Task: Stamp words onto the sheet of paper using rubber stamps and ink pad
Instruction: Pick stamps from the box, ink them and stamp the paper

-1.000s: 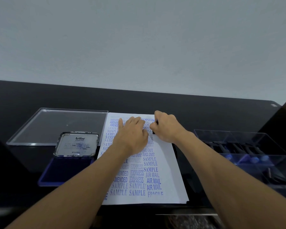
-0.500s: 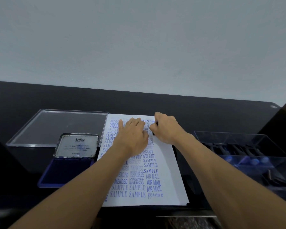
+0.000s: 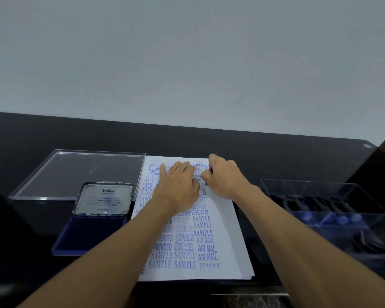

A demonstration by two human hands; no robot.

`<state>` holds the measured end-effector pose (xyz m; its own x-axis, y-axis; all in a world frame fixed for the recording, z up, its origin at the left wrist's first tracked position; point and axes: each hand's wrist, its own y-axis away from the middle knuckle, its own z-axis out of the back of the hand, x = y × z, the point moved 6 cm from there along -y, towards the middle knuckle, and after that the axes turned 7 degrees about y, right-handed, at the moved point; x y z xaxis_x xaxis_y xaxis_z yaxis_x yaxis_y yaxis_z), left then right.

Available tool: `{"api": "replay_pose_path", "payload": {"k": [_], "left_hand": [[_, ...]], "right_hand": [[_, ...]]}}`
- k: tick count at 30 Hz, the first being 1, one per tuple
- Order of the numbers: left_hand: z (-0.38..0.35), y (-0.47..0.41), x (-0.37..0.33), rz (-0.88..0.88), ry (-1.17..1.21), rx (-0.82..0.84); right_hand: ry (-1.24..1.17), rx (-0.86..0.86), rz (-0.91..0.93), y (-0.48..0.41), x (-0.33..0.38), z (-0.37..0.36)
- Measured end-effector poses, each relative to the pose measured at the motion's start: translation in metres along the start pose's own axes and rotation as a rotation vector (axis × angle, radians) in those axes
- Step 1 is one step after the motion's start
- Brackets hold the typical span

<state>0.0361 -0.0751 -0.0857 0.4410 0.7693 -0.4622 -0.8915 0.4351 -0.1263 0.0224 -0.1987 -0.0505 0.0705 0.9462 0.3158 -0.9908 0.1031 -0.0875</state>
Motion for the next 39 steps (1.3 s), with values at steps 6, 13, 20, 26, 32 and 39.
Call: {"api": "replay_pose_path", "payload": {"k": [6,13,20,26,32,39], "left_hand": [[0.0003,-0.0003,-0.0005,-0.002,-0.005,-0.004],[0.0001,0.0002,-0.0005,-0.004,-0.012,-0.006],[-0.0016,-0.0012,0.0007,-0.005,-0.004,-0.001],[-0.0015,-0.0018,0.0007,-0.012,0.005,-0.009],[-0.0013,-0.0009,0.0006,-0.018,0.002,-0.015],[-0.0012,-0.0009,0.0003,-0.017,0.006,-0.014]], "right_hand": [[0.006,0.032,-0.031,-0.0069,-0.0031,-0.0026],[0.002,0.016,-0.024,-0.0041,-0.0021,-0.0023],[-0.010,-0.015,0.001,-0.0009,-0.0027,-0.0043],[-0.001,-0.009,0.000,-0.0045,-0.0040,-0.0057],[0.000,0.015,-0.016,-0.0071,-0.0034,-0.0046],[-0.015,-0.021,0.007,-0.0017,-0.0011,-0.0029]]}}
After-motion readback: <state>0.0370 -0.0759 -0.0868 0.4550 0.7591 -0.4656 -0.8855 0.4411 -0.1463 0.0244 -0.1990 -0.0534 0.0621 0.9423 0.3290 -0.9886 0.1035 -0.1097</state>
